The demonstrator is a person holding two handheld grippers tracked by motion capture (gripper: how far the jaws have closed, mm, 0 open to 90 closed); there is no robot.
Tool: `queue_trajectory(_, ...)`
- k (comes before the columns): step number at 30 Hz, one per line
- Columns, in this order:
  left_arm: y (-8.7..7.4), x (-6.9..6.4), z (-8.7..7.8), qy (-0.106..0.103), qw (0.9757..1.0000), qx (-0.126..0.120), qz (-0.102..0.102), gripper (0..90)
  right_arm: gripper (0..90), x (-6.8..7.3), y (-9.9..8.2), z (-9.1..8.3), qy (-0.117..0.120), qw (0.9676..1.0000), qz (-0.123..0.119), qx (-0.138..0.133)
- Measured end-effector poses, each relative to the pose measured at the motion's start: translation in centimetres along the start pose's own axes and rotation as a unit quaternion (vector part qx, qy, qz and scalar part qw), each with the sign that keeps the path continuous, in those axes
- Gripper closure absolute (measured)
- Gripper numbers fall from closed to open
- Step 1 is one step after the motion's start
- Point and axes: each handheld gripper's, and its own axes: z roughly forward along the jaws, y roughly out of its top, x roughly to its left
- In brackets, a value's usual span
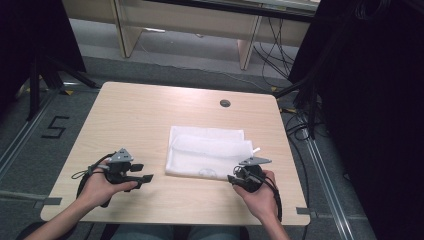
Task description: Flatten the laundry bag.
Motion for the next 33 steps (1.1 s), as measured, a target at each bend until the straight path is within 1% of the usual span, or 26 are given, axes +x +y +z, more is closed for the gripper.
queue_trajectory(1,0.0,0.0,0.1,-0.003,1.0000,-0.002,0.001,40.0,62.6,-0.1,0.0,0.0,0.001,1.0000,-0.002,0.000)
queue_trajectory(3,0.1,0.0,0.3,0.002,1.0000,-0.003,-0.001,40.8,62.7,-0.1,0.0,0.1,0.000,1.0000,-0.003,0.000)
queue_trajectory(4,0.1,-0.1,0.4,-0.003,1.0000,0.002,-0.003,41.2,62.9,-0.2,0.0,0.0,-0.001,1.0000,-0.001,-0.002)
queue_trajectory(7,0.2,-0.3,0.6,-0.007,1.0000,0.000,-0.004,42.7,63.2,-0.2,0.1,0.1,-0.003,1.0000,-0.003,-0.004)
queue_trajectory(9,0.3,-0.4,0.7,-0.005,1.0000,-0.005,0.003,43.6,63.3,-0.2,0.1,0.2,-0.008,1.0000,0.002,-0.003)
queue_trajectory(10,0.4,-0.4,0.7,-0.011,0.9999,-0.001,0.007,44.0,63.3,-0.4,0.1,0.3,-0.005,1.0000,-0.006,-0.004)
queue_trajectory(11,0.4,-0.4,0.7,-0.011,0.9999,-0.001,0.007,44.1,63.3,-0.4,0.1,0.3,-0.005,1.0000,-0.006,-0.004)
queue_trajectory(13,0.3,-0.6,0.8,-0.015,0.9998,-0.003,0.014,44.7,62.6,-0.3,0.3,0.5,-0.010,0.9999,-0.005,0.013)
queue_trajectory(14,0.3,-0.6,0.8,-0.015,0.9998,-0.003,0.014,45.0,62.6,-0.3,0.3,0.5,-0.010,0.9999,-0.005,0.013)
queue_trajectory(15,0.3,-0.7,0.7,-0.017,0.9997,-0.002,0.018,45.0,62.4,-0.4,0.5,0.6,-0.011,0.9998,-0.018,0.007)
queue_trajectory(16,0.3,-0.8,0.6,-0.018,0.9996,0.001,0.022,45.4,62.2,-0.2,0.6,0.5,-0.015,0.9998,-0.013,0.009)
queue_trajectory(17,0.3,-0.9,0.6,-0.017,0.9997,-0.006,0.017,45.5,61.9,-0.2,0.8,0.5,-0.018,0.9995,-0.025,0.005)
queue_trajectory(18,0.3,-1.0,0.5,-0.020,0.9996,-0.004,0.018,45.7,61.6,0.0,1.0,0.5,-0.015,0.9996,-0.021,0.008)
queue_trajectory(19,0.4,-1.2,0.4,-0.025,0.9993,0.000,0.029,46.1,60.7,0.0,1.2,0.6,-0.017,0.9995,-0.024,0.008)
queue_trajectory(20,0.4,-1.2,0.4,-0.025,0.9993,0.000,0.029,46.2,60.7,0.0,1.2,0.6,-0.017,0.9995,-0.024,0.008)
queue_trajectory(21,0.4,-1.2,0.4,-0.027,0.9990,0.007,0.033,46.2,59.8,-0.1,1.4,0.7,-0.016,0.9994,-0.029,0.013)
queue_trajectory(22,0.4,-1.5,0.6,-0.035,0.9989,0.002,0.030,46.2,59.2,-0.3,1.9,0.8,-0.012,0.9991,-0.032,0.026)
queue_trajectory(23,0.4,-1.5,0.6,-0.035,0.9989,0.002,0.030,46.2,59.0,-0.5,2.1,0.9,-0.015,0.9991,-0.036,0.017)
queue_trajectory(24,0.4,-1.7,0.6,-0.033,0.9990,0.002,0.029,46.2,58.9,-0.5,2.4,0.9,-0.017,0.9993,-0.025,0.020)
queue_trajectory(25,0.4,-1.7,0.7,-0.036,0.9987,0.004,0.037,46.2,58.8,-0.6,2.7,1.0,-0.016,0.9992,-0.030,0.021)
queue_trajectory(26,0.4,-1.8,0.7,-0.041,0.9985,0.006,0.036,46.2,58.8,-0.6,2.7,1.0,-0.016,0.9992,-0.030,0.021)
queue_trajectory(27,0.3,-1.8,0.8,-0.041,0.9985,0.005,0.037,46.2,57.6,-1.0,3.3,1.4,-0.018,0.9990,-0.031,0.026)
queue_trajectory(28,0.3,-1.8,0.8,-0.041,0.9985,0.005,0.037,46.2,57.6,-1.0,3.3,1.4,-0.018,0.9990,-0.031,0.026)
queue_trajectory(29,0.3,-1.7,0.8,-0.039,0.9986,0.007,0.036,46.2,56.3,-1.5,3.9,1.8,-0.022,0.9984,-0.036,0.037)
queue_trajectory(32,0.3,-1.5,0.6,-0.038,0.9985,0.013,0.037,46.2,55.5,-2.0,4.4,2.2,-0.026,0.9985,-0.033,0.035)
queue_trajectory(33,0.2,-1.5,0.7,-0.033,0.9991,0.006,0.028,46.2,54.9,-2.5,4.9,2.3,-0.036,0.9983,-0.032,0.034)
